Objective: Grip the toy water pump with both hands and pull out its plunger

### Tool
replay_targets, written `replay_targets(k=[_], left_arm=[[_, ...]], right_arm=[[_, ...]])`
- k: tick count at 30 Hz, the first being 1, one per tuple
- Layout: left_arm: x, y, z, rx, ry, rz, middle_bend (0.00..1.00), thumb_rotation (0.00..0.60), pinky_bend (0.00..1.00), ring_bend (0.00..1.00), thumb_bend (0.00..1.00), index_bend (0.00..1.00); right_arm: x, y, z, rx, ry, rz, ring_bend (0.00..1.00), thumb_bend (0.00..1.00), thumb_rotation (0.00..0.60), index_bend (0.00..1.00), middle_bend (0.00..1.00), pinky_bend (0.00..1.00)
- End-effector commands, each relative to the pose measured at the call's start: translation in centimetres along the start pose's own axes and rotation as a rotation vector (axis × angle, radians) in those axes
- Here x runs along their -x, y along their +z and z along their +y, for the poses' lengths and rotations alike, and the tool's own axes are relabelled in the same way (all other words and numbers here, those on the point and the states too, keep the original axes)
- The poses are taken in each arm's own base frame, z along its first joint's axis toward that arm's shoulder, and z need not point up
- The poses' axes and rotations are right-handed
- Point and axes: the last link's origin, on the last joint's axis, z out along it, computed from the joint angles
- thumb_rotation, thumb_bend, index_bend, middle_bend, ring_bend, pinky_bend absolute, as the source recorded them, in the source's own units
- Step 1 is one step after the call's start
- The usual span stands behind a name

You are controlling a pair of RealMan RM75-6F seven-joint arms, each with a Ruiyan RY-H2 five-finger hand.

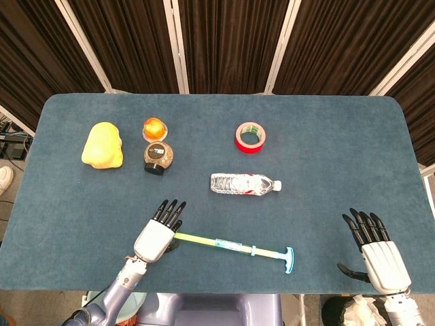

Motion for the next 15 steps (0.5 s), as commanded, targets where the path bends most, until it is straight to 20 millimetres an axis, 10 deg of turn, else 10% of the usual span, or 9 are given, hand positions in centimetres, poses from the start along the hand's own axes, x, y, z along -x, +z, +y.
replay_targets(k=[1,15], left_arm=[[0.6,-0.2,0.1,0.004,0.015,-0.042,0.06,0.6,0.15,0.05,0.12,0.43],[0.4,0.2,1.6,0.041,0.014,-0.069,0.08,0.6,0.15,0.05,0.35,0.55]], right_arm=[[0.0,0.0,0.0,-0.001,0.0,0.002,0.0,0.06,0.6,0.01,0.0,0.0],[-0.2,-0.1,0.0,-0.001,-0.001,0.007,0.0,0.06,0.6,0.01,0.0,0.0]])
